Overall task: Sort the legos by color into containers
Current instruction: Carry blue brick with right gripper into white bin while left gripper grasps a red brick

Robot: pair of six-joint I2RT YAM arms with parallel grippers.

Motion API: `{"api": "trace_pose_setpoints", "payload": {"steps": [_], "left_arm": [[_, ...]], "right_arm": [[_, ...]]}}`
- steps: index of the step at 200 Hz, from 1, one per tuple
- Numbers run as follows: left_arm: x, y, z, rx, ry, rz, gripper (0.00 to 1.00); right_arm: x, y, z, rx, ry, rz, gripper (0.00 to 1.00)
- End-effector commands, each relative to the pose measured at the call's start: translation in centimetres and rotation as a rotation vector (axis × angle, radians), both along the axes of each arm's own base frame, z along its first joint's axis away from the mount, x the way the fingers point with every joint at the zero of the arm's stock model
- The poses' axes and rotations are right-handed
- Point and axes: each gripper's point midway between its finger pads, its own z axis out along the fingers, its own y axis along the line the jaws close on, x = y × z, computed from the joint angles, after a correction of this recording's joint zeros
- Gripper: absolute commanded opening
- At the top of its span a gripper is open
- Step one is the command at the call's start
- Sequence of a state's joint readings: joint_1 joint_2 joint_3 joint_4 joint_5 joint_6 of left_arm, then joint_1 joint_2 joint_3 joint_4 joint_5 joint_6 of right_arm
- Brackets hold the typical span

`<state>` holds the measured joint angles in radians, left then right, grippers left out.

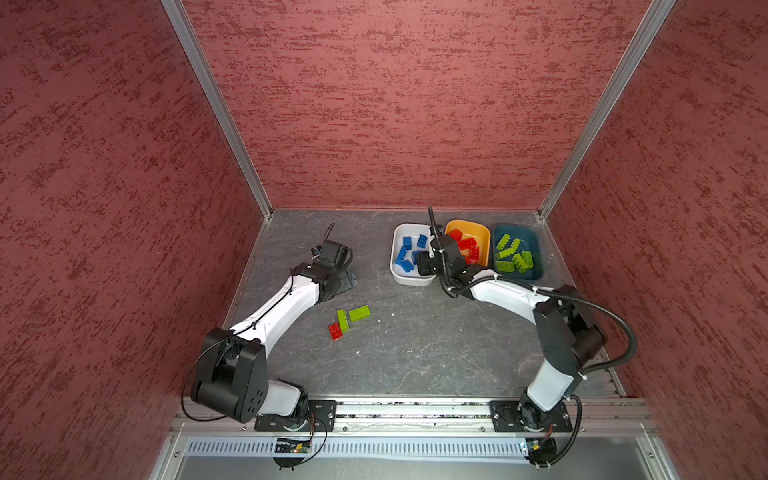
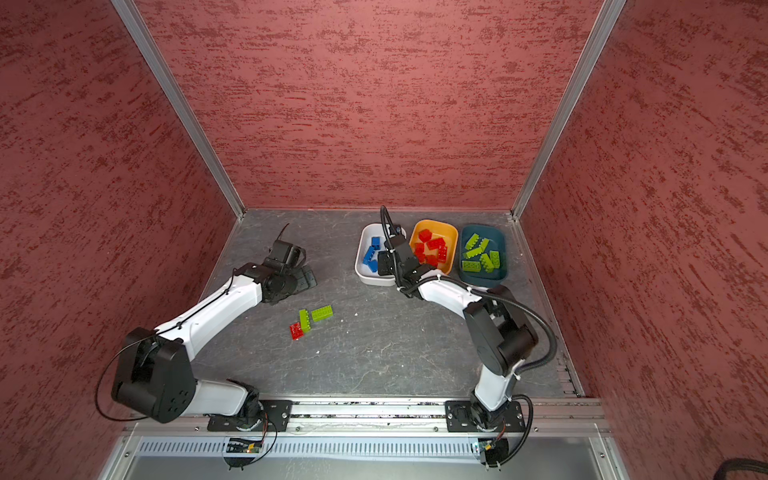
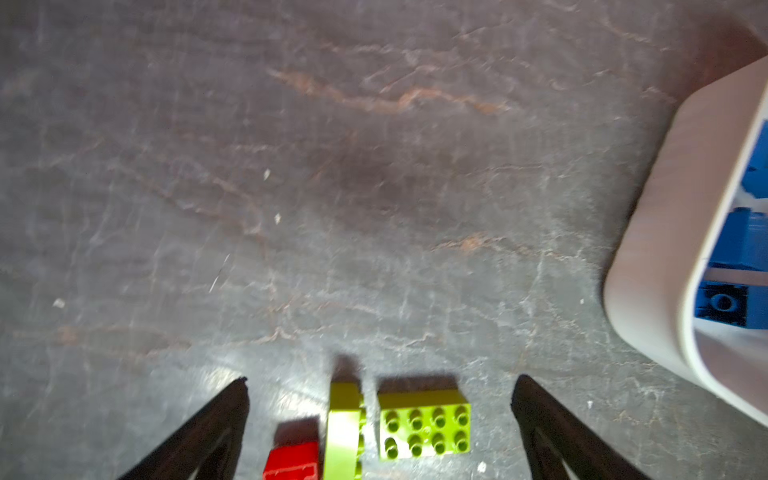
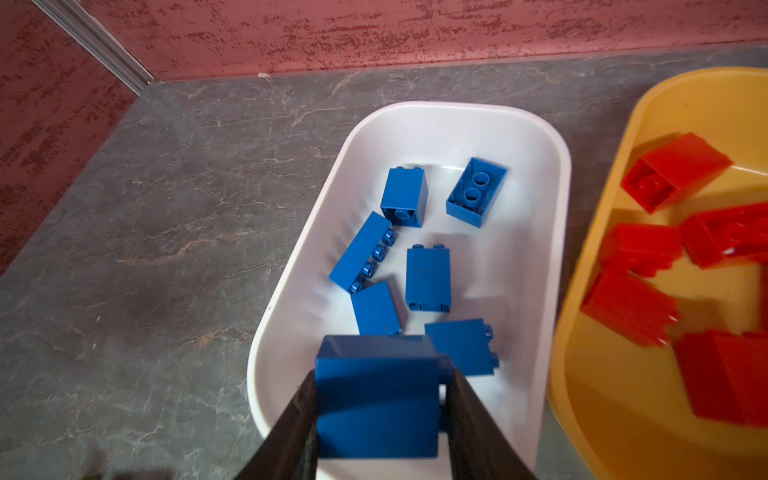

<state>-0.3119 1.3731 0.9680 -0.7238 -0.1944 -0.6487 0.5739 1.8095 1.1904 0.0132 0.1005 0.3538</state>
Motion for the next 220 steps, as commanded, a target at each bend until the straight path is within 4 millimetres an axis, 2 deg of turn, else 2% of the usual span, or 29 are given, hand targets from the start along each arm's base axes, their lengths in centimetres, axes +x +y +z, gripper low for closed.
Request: {"api": "trace_pose_setpoints", "payload": {"steps": [1,21,35,46,51,54,68,93,138,187,220], "left_arm": [[-3.6,2.1,-1.4,0.022,0.1,0.078,0.91],[-5.5,2.6,-2.2,-0.003,0.137,0.098,0.81],[-6.4,2.3,-2.8,-0.032,0.159,0.089,0.74],[-7.0,2.0,-3.3,-0.054,0.179,0.08,0.69],[-7.3,1.9,-3.7,-0.063,0.192,0.075,0.67],[-7.5,1.8,-3.8,-0.067,0.2,0.071,0.65],[-8.3,1.4,-4.8,-0.087,0.241,0.061,0.61],[-9.0,0.9,-6.3,-0.108,0.287,0.04,0.6],[-7.0,-0.2,-7.5,-0.139,0.272,0.014,0.61],[-7.0,-1.0,-9.0,-0.132,0.315,-0.024,0.6],[-7.4,-1.3,-9.7,-0.123,0.338,-0.028,0.45]], "right_arm": [[2.6,1.0,0.4,0.003,-0.01,0.019,0.43],[4.5,1.4,0.0,-0.04,0.027,-0.019,0.62],[5.1,1.8,1.0,-0.041,0.022,-0.011,0.76],[5.1,2.0,2.0,-0.031,0.005,0.007,0.83],[5.0,2.1,2.5,-0.026,0.0,0.011,0.97],[4.9,2.0,2.8,-0.024,-0.004,0.012,0.99],[4.4,1.9,4.4,-0.009,-0.023,0.017,0.99],[3.0,0.8,6.2,0.014,-0.058,0.006,0.99],[1.1,-0.8,5.5,0.018,-0.038,-0.032,0.99],[0.4,-0.9,4.4,0.044,-0.009,-0.039,0.99],[0.7,-1.2,4.8,0.027,-0.024,-0.048,0.99]]}}
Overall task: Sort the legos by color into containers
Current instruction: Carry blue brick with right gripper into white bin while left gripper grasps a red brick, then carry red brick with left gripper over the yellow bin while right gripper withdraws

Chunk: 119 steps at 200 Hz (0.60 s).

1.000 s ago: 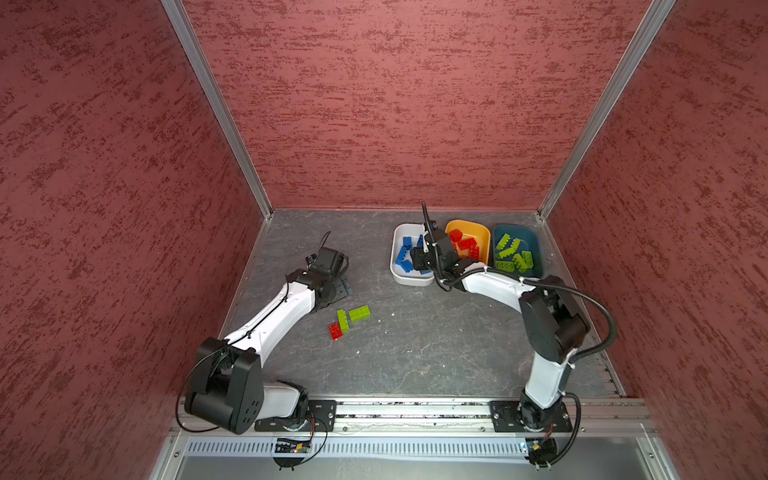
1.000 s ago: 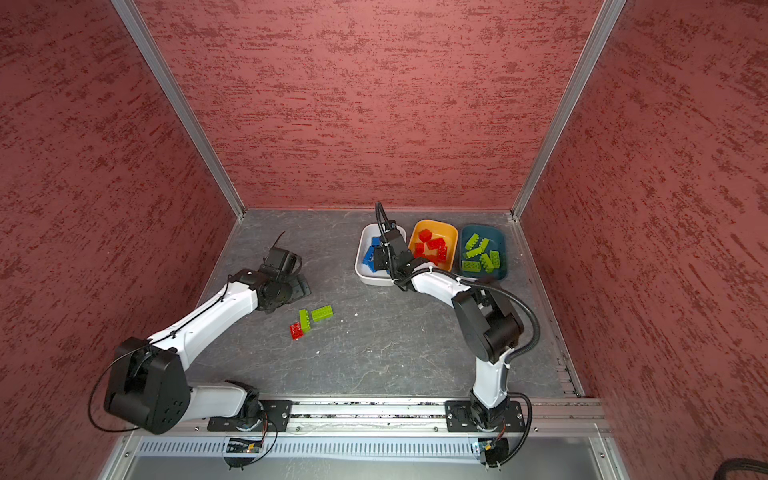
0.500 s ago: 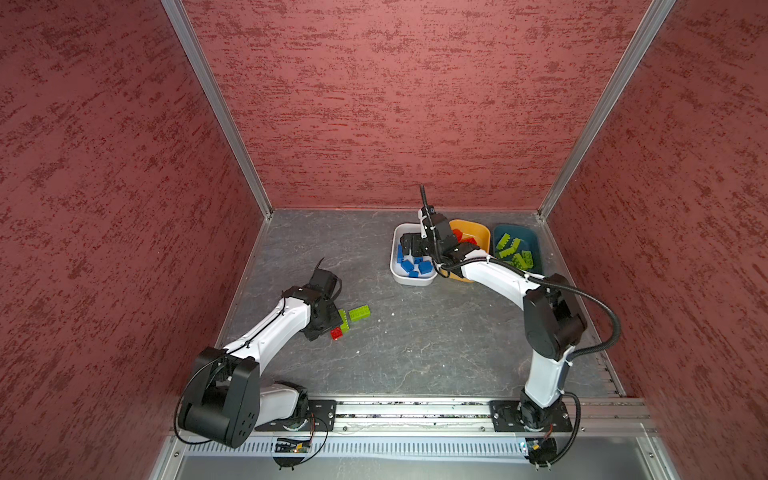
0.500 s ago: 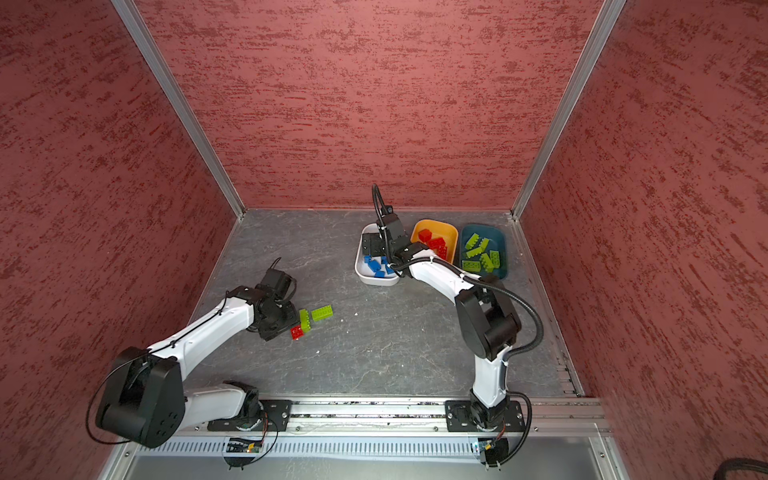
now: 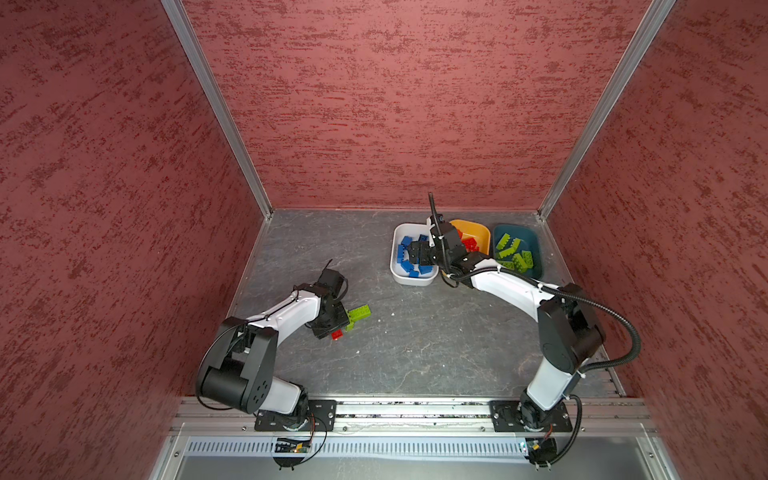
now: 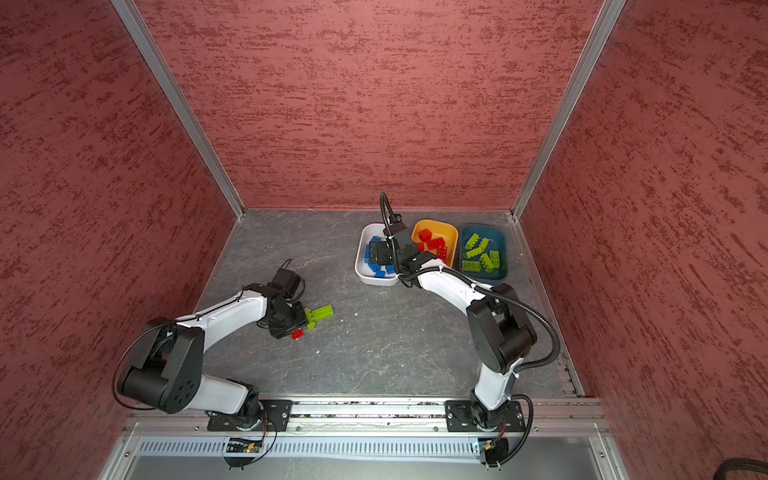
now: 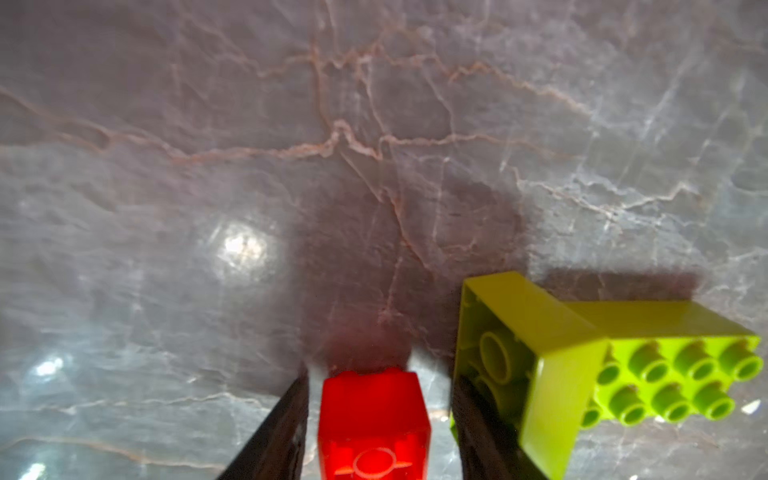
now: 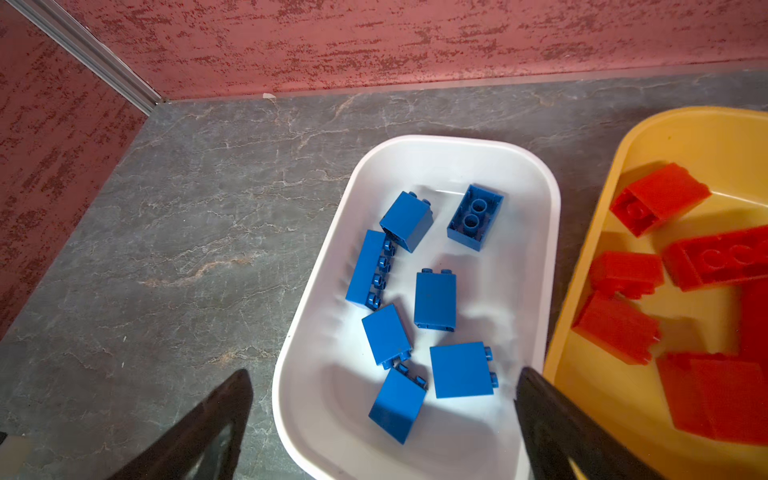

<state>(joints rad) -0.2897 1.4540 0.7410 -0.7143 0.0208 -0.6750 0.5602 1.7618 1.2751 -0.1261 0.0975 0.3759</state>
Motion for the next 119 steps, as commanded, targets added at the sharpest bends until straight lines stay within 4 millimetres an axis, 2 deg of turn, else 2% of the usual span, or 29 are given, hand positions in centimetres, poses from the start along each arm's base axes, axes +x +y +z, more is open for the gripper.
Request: {"api": "trace_pose_setpoints", "payload": {"steps": [1,16,54,81,119], "left_arm": [[0.5,-0.5,-0.3,-0.008,-0.009,-0.01,0.44],[1.0,-0.7,-0.4,-0.01,-0.019,-0.01,0.38],[3.3,-1.4,-0.9,0.022,-0.036,-0.057,0.34],[4.9,-4.6,-0.6,0.027,-0.045,-0.178,0.29],[6.1,-9.6,1.3,0.068,-0.081,-0.352,0.23]], "right_arm": [[0.6,-0.5,1.5,0.012,-0.04,-0.025,0.99],[0.6,-0.6,1.6,0.003,-0.046,-0.027,0.99],[0.1,-1.3,1.7,-0.019,-0.052,-0.038,0.99],[-0.7,-2.6,1.9,-0.045,-0.062,-0.062,0.99],[-2.3,-4.8,2.0,-0.061,-0.089,-0.118,0.99]]}}
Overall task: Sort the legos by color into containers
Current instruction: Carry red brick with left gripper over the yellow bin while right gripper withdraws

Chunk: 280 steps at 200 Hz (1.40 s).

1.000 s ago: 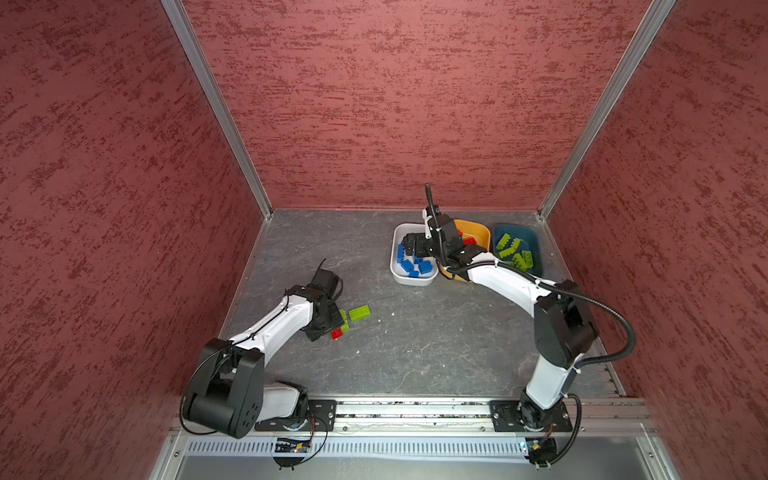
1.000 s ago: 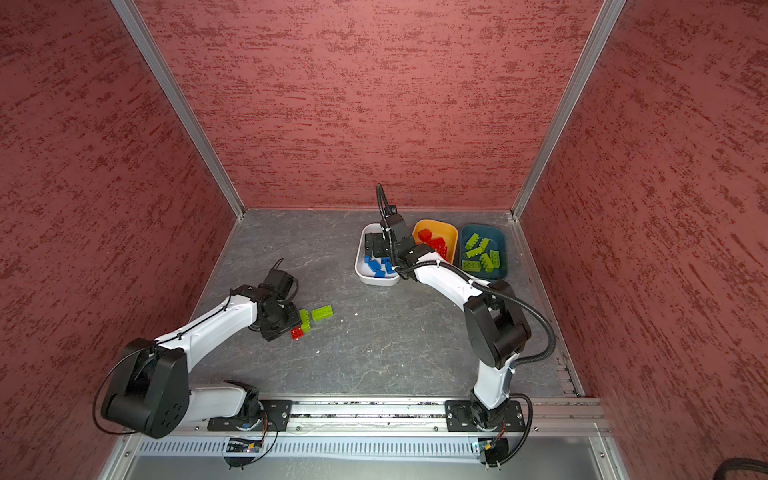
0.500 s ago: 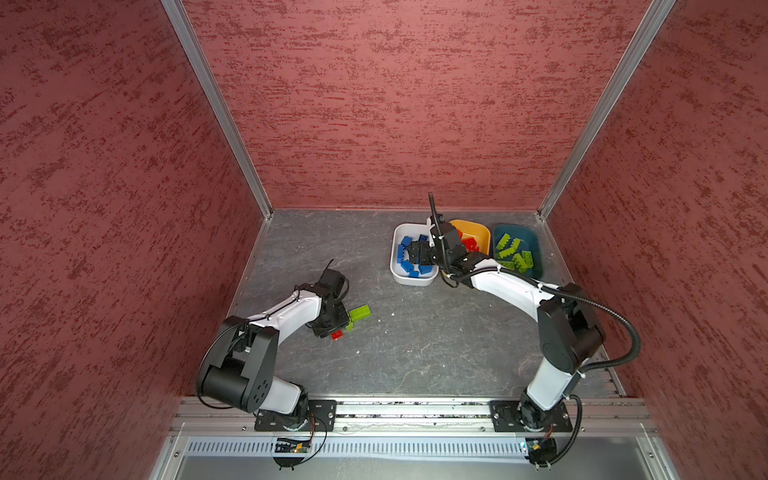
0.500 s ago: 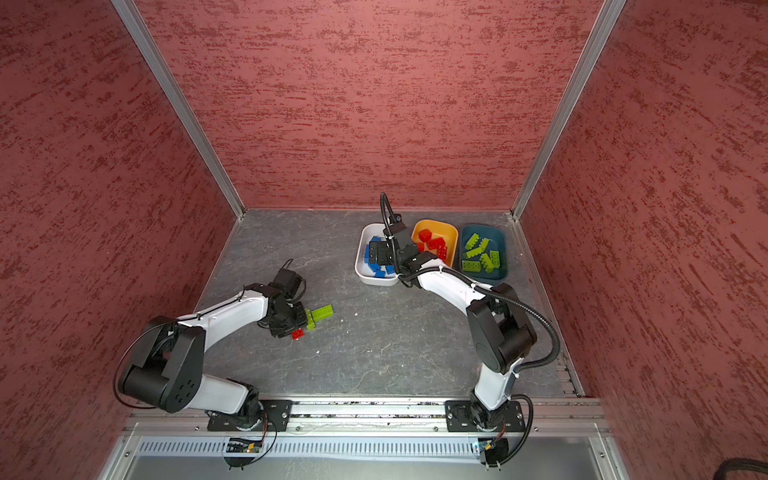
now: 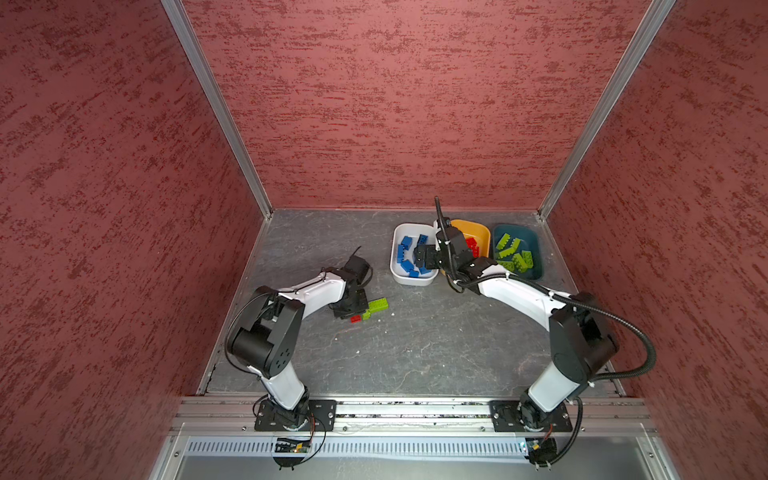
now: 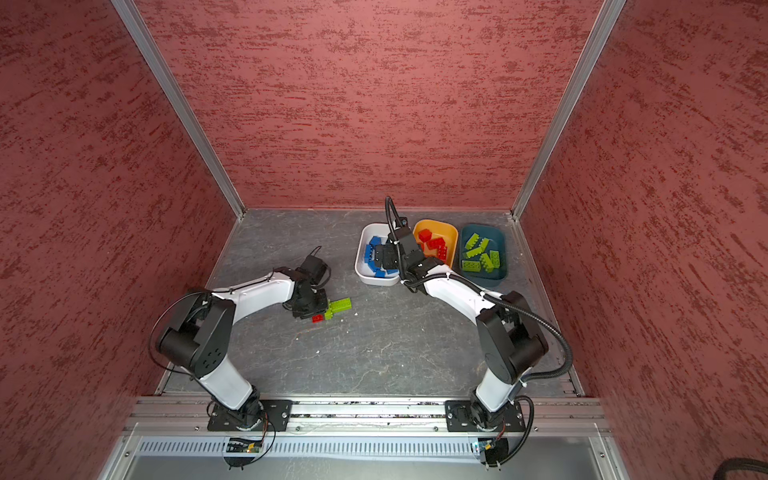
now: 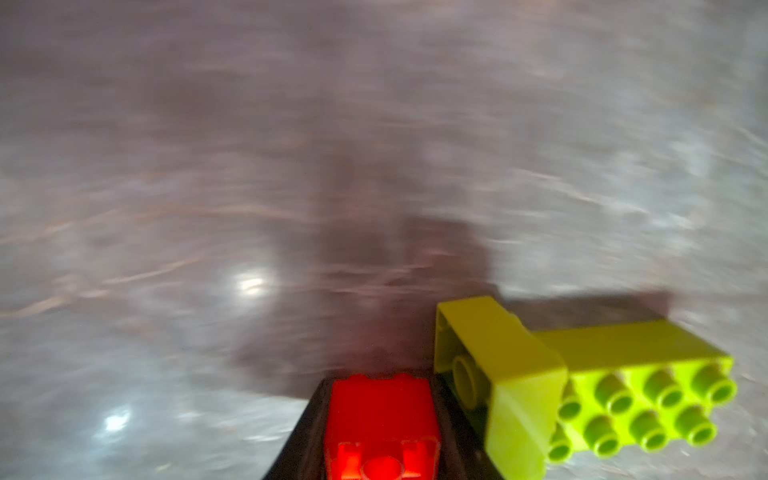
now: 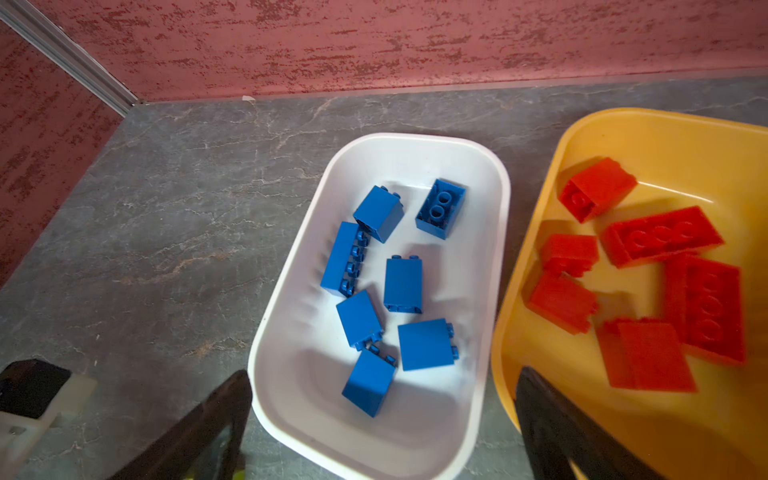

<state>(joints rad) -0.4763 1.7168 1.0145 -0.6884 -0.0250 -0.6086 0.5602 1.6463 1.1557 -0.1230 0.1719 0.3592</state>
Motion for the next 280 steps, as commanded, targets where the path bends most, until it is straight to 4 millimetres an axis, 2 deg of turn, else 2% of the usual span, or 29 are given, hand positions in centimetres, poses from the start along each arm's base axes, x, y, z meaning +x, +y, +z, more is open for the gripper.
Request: {"api": "trace_pose_setpoints", "payload": {"steps": [1,43,46,49,53,77,111,126,138,169,194,261,280], "left_arm": [[0.5,-2.5,1.1,0.031,-0.028,-0.111,0.23],[1.5,-8.7,5.2,-0.067,-0.116,-0.273,0.23],[1.6,-9.0,5.4,-0.072,-0.122,-0.282,0.23],[1.8,-9.4,5.8,-0.082,-0.133,-0.29,0.23],[1.9,-10.0,6.2,-0.093,-0.142,-0.301,0.23],[3.1,-13.1,8.9,-0.176,-0.202,-0.354,0.24],[5.2,-18.5,12.9,-0.36,-0.304,-0.439,0.25],[6.4,-20.7,13.8,-0.428,-0.333,-0.467,0.25],[7.4,-22.2,14.4,-0.462,-0.344,-0.482,0.25],[10.3,-25.3,14.7,-0.515,-0.384,-0.503,0.25],[12.3,-27.4,14.3,-0.542,-0.409,-0.521,0.25],[17.5,-30.7,12.6,-0.535,-0.469,-0.502,0.26],[18.9,-31.1,12.5,-0.521,-0.495,-0.48,0.31]], "right_arm": [[-0.3,-2.1,1.6,-0.011,-0.064,-0.068,0.99],[-2.0,-5.8,1.1,0.038,-0.068,-0.177,0.99],[-2.1,-6.2,0.6,0.036,-0.059,-0.188,0.99],[-2.3,-6.7,1.5,0.052,-0.076,-0.2,0.99],[-2.5,-7.1,1.6,0.061,-0.08,-0.213,0.99],[-3.3,-10.5,1.7,0.099,-0.09,-0.303,0.99],[-5.0,-15.7,2.1,0.14,-0.125,-0.485,0.99],[-5.9,-17.7,1.7,0.167,-0.116,-0.566,0.99],[-6.3,-18.4,1.4,0.187,-0.1,-0.578,0.99],[-7.0,-19.6,0.7,0.174,-0.077,-0.615,0.99],[-7.3,-19.8,1.1,0.171,-0.089,-0.612,0.99],[-7.8,-20.2,2.2,0.14,-0.119,-0.593,0.99],[-7.8,-20.2,2.4,0.134,-0.122,-0.589,0.99]]}}
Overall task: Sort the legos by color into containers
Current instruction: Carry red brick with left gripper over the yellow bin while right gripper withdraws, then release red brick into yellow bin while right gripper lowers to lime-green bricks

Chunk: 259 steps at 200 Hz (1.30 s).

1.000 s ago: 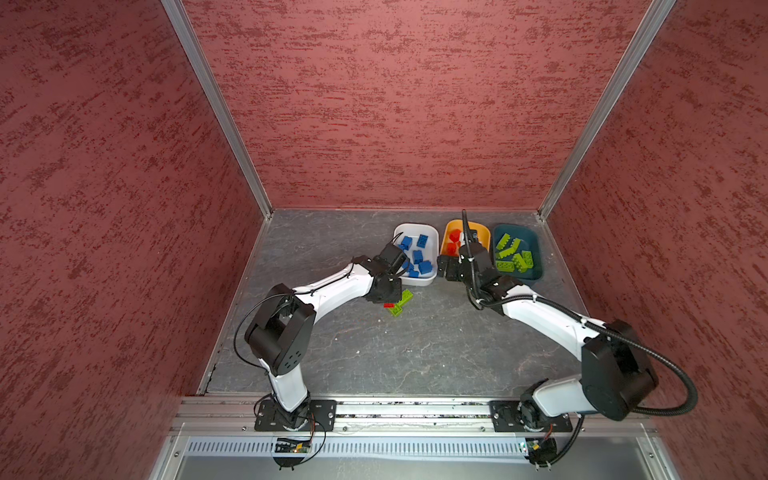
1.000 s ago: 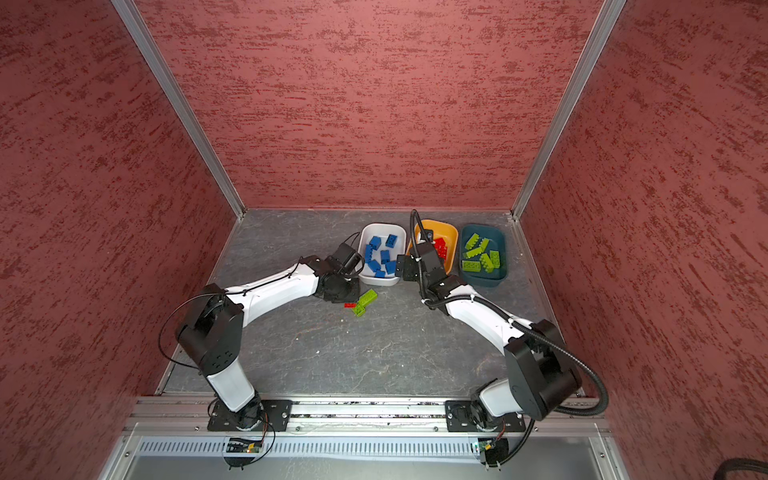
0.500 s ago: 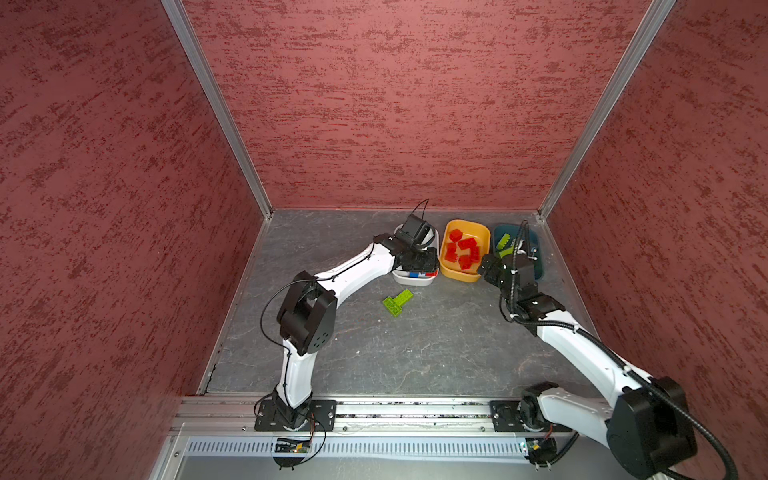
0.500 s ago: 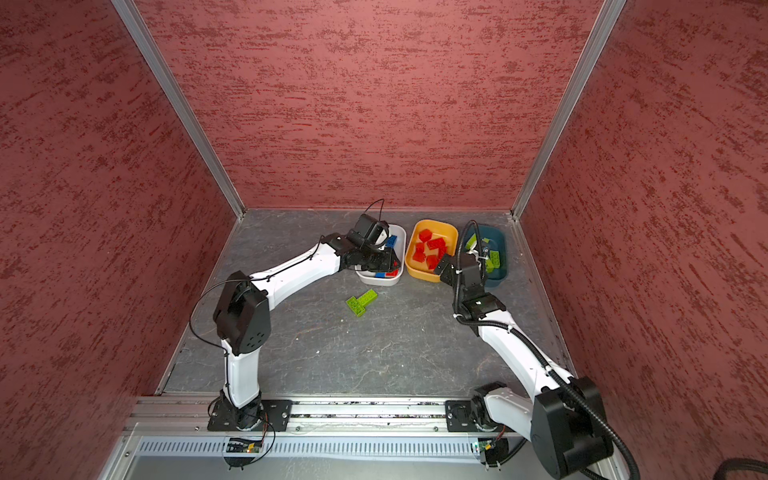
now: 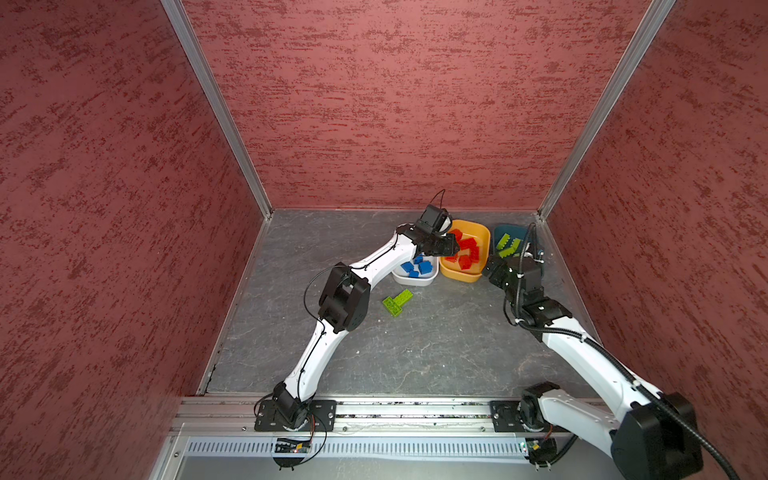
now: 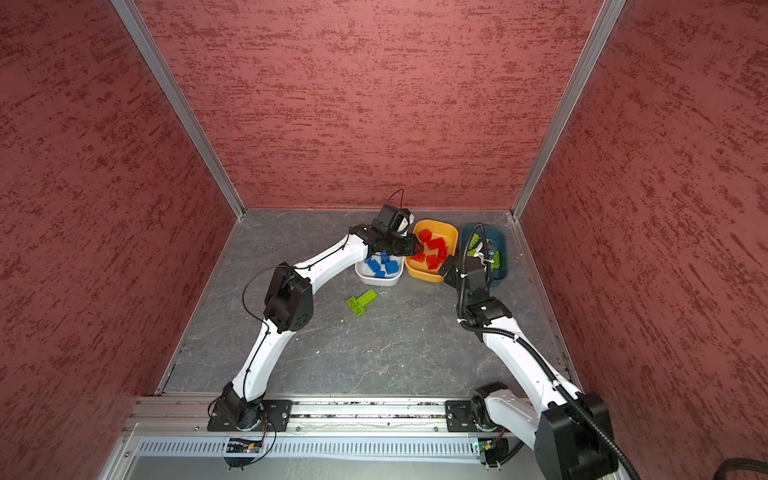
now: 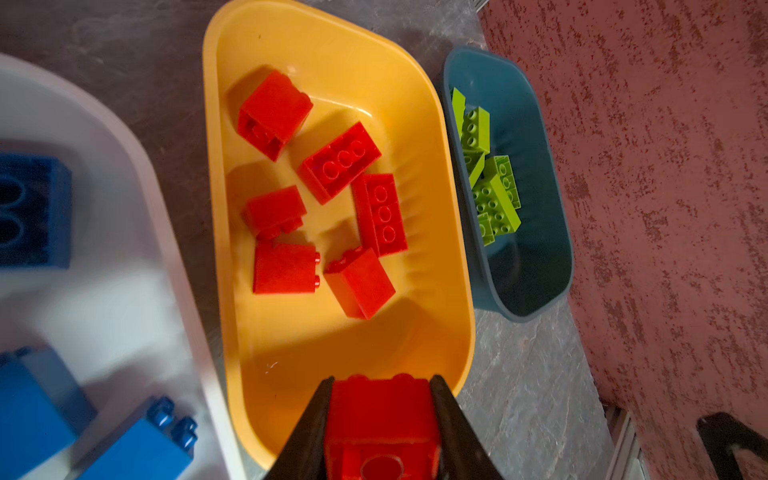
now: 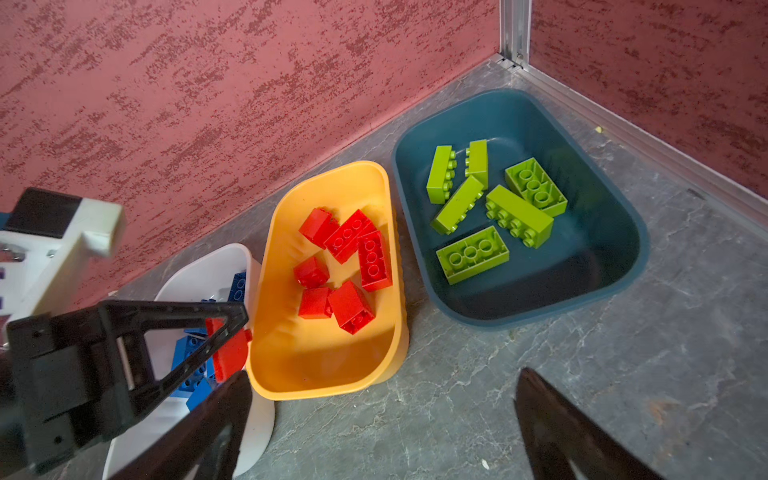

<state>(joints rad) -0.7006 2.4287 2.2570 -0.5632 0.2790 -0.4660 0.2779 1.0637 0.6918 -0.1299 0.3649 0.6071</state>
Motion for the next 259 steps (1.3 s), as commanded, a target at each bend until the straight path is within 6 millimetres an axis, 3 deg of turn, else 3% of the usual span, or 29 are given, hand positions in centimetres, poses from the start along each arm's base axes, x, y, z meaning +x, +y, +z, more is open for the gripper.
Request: {"api": "trace_pose_setpoints", "payload": {"steps": [1,15,45,74,106,118,146,174,194,223,235,259], "left_arm": [[1.8,-0.3,0.2,0.004,-0.045,0.028,0.32],[2.7,-0.7,0.3,-0.014,-0.055,0.03,0.38],[2.6,-1.7,1.5,-0.066,-0.046,-0.021,0.75],[1.5,-0.4,2.6,-0.016,-0.026,-0.019,0.85],[1.0,3.3,4.8,0.074,-0.064,0.062,0.93],[0.6,4.8,5.6,0.08,-0.079,0.088,1.0],[0.1,8.0,6.9,0.05,-0.109,0.133,0.99],[0.5,12.6,7.9,0.068,-0.125,0.217,0.99],[0.7,16.9,7.8,0.106,-0.122,0.316,0.99],[-0.1,22.8,6.0,0.134,-0.064,0.442,0.99],[-0.6,24.8,5.4,0.145,-0.051,0.482,1.0],[-1.2,28.4,4.8,0.178,-0.038,0.551,1.0]], "right_arm": [[-0.4,-0.7,0.0,-0.03,0.009,-0.02,0.99],[-0.4,-0.7,0.2,-0.031,0.006,-0.022,0.99],[-0.2,-0.2,0.1,-0.015,0.004,0.0,0.99],[0.4,1.7,-0.5,-0.011,0.019,0.115,0.99],[1.1,5.4,-1.4,0.026,0.032,0.317,0.99],[1.2,7.1,-1.5,0.045,0.027,0.399,0.99],[1.1,10.1,-2.3,0.035,0.023,0.51,0.99],[0.4,13.6,-3.2,0.001,0.021,0.638,0.98],[-0.9,17.3,-4.6,-0.064,0.049,0.771,0.98],[-3.3,22.6,-7.8,-0.142,0.133,0.941,0.96],[-4.5,24.8,-10.0,-0.179,0.19,1.017,0.95],[-6.3,28.6,-12.6,-0.256,0.244,1.13,0.88]]}}
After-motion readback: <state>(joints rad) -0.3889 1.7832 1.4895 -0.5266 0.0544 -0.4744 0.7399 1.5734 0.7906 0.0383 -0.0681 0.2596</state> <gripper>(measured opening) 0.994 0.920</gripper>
